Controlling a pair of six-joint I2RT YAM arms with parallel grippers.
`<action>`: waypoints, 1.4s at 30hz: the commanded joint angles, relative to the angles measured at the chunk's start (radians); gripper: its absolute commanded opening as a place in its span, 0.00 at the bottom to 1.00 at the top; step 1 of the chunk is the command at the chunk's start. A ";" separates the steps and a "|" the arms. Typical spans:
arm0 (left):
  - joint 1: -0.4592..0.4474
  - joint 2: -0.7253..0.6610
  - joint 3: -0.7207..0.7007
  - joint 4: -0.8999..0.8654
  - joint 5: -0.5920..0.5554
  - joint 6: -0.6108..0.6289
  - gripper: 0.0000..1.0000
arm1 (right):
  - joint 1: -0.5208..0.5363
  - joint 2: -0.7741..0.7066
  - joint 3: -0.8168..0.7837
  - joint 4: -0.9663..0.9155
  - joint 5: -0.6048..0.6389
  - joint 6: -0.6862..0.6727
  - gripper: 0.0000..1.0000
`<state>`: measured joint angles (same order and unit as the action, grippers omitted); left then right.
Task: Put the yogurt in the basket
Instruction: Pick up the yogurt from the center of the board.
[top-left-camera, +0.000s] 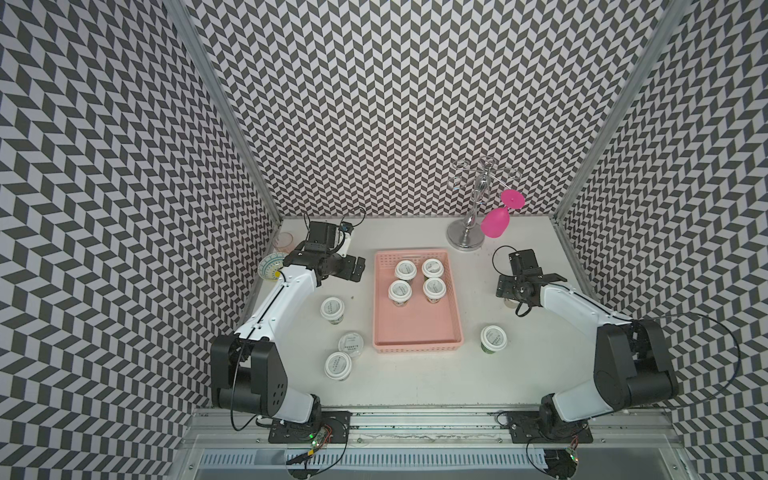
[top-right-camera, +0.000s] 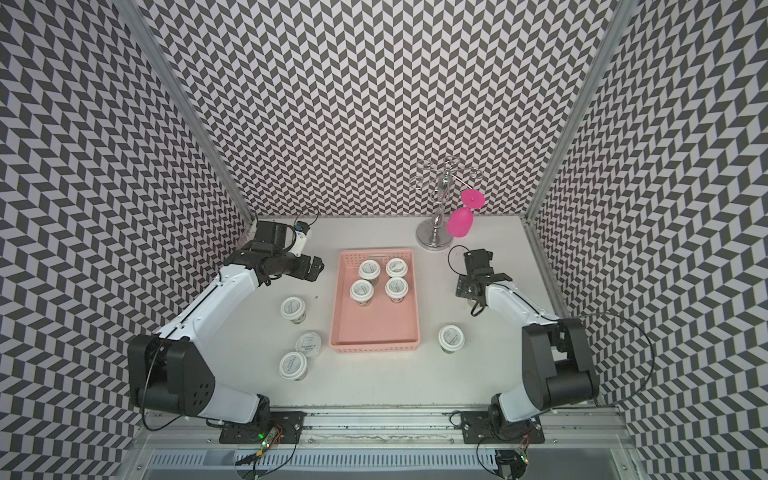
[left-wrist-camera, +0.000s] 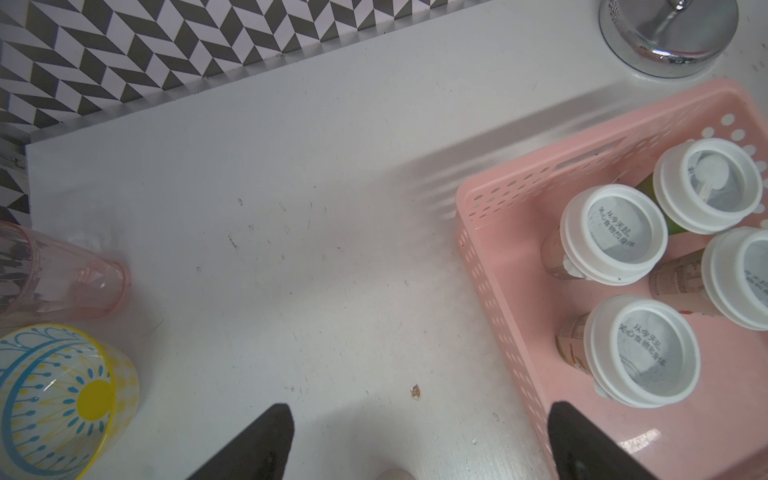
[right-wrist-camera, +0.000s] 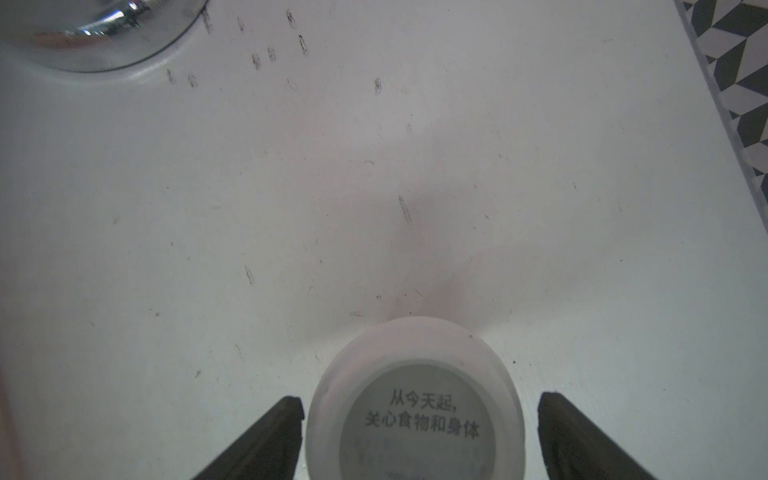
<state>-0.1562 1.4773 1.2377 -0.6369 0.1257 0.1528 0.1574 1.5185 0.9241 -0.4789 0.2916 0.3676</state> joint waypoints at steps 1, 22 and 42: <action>0.007 -0.024 -0.012 0.017 0.016 -0.010 0.99 | -0.008 0.011 0.011 0.015 -0.006 0.009 0.88; 0.010 -0.023 -0.014 0.019 0.017 -0.010 0.99 | -0.012 0.017 0.010 0.017 -0.025 0.006 0.83; 0.019 -0.029 -0.020 0.022 0.023 -0.012 0.99 | -0.001 -0.018 0.029 -0.005 -0.047 -0.004 0.82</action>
<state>-0.1452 1.4773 1.2243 -0.6350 0.1291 0.1402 0.1520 1.5265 0.9253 -0.4805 0.2569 0.3664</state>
